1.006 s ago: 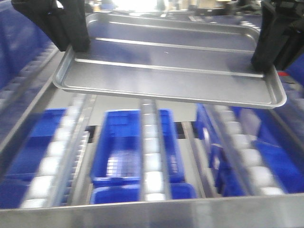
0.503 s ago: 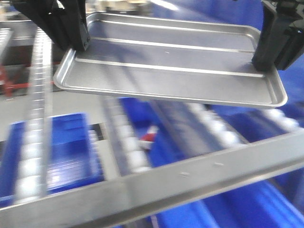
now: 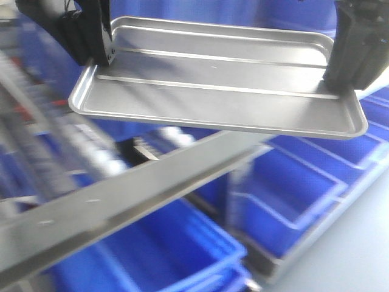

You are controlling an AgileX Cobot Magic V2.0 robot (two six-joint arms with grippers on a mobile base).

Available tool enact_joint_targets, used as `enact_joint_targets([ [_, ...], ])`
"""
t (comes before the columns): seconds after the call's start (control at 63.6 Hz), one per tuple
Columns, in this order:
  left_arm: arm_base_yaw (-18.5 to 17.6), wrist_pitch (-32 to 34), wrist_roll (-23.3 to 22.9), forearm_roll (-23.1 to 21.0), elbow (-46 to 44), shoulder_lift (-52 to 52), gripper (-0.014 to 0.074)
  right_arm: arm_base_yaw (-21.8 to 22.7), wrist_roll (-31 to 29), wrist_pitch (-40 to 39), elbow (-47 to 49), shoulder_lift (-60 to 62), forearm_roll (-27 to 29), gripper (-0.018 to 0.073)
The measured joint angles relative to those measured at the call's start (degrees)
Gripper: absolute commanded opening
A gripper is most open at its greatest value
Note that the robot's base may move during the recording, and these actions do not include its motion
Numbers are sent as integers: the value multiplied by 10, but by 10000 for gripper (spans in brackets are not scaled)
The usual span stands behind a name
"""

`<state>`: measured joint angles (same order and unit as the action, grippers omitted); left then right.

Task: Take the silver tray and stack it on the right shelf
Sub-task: 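Hold the tray raised with both grippers while the base drives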

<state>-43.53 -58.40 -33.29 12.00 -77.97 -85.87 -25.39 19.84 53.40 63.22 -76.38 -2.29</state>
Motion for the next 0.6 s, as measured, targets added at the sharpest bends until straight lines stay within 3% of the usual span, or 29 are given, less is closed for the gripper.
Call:
enact_joint_targets([
  [0.597,0,1,0,0,0,0,-93,0,0,1,0,0,0,57],
])
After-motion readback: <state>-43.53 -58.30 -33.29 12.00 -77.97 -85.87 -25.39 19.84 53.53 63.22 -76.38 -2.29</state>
